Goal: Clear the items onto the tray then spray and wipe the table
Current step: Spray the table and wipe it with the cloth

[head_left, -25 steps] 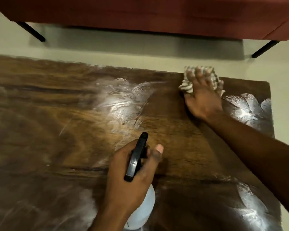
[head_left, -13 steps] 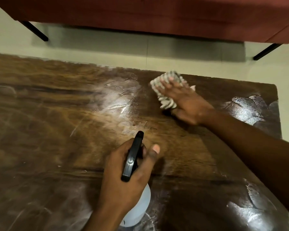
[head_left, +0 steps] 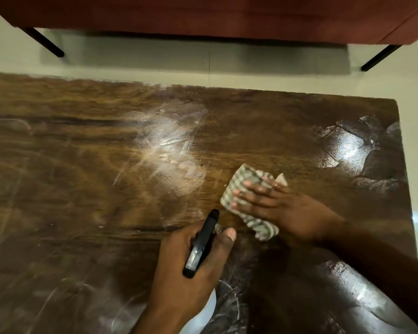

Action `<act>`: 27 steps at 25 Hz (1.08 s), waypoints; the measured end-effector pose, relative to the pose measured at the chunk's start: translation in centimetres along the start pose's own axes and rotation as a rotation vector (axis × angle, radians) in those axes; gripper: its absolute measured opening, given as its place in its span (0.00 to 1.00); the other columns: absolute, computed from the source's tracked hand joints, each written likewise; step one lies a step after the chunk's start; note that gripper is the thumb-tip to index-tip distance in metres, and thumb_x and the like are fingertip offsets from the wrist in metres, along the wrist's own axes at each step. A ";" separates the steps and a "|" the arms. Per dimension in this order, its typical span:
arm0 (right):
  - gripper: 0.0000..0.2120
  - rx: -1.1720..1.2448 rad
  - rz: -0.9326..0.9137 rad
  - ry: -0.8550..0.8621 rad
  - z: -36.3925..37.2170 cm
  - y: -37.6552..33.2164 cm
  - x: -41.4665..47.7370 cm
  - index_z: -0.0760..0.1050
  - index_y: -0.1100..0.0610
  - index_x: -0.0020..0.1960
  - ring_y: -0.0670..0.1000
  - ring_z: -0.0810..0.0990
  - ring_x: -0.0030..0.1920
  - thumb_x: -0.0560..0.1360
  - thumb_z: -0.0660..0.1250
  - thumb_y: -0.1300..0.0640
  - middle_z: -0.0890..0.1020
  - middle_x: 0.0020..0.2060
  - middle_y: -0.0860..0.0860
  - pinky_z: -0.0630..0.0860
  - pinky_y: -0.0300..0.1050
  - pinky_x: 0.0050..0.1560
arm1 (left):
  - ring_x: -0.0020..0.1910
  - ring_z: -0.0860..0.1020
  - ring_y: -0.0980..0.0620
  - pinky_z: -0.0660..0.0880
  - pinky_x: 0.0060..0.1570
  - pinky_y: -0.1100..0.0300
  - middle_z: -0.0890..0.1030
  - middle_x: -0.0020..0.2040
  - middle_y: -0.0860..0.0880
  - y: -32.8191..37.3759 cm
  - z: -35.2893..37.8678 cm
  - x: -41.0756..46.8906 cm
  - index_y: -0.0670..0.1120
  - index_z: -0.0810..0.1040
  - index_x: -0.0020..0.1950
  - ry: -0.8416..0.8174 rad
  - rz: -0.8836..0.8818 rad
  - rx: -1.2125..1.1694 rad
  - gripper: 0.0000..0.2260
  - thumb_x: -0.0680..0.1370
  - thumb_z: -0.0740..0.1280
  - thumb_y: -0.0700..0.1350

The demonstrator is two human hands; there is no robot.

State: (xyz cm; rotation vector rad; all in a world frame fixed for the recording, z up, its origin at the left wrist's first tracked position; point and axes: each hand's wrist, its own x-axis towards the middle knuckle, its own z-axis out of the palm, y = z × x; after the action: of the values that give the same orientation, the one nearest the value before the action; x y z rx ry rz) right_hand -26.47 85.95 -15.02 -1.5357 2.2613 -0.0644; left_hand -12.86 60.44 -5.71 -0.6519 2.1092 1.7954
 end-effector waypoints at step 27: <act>0.44 0.379 0.795 0.419 9.6 -26.8 -5.7 0.46 0.46 0.88 0.55 0.43 0.87 0.78 0.66 0.49 0.50 0.87 0.49 0.48 0.63 0.85 | 0.27 0.73 0.57 0.69 0.32 0.65 0.75 0.27 0.55 -7.2 3.7 -17.9 0.57 0.74 0.31 0.026 0.103 0.087 0.19 0.81 0.74 0.51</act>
State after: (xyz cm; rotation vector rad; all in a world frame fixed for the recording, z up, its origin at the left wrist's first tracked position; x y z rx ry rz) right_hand 2.36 82.34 -15.13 -0.3931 2.8036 -0.5865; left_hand 5.85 65.83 -3.51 -0.5567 2.2626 1.7442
